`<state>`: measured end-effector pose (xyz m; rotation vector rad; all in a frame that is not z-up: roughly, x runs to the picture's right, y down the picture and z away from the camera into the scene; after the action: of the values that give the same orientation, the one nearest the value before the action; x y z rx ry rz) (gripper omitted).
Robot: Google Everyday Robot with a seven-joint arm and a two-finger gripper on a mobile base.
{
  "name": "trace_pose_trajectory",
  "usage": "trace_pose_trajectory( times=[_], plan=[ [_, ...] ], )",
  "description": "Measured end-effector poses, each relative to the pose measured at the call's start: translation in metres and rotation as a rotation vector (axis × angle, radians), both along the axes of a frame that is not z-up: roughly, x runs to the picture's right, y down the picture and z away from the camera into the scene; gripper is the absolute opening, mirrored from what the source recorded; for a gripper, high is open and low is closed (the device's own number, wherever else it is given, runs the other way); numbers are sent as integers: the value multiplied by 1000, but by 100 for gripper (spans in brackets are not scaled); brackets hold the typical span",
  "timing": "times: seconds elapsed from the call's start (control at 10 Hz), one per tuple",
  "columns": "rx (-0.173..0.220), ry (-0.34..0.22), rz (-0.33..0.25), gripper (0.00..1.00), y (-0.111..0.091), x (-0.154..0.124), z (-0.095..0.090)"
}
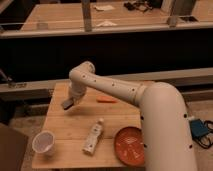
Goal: Place the eraser in the ceramic cup
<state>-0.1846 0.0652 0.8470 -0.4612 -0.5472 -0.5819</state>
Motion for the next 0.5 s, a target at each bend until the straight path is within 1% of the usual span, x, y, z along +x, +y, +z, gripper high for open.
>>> trace_pose_trajectory(
  times=[0.5],
  plan=[
    [-6,-20,-13,1,2,-2,-18]
  ],
)
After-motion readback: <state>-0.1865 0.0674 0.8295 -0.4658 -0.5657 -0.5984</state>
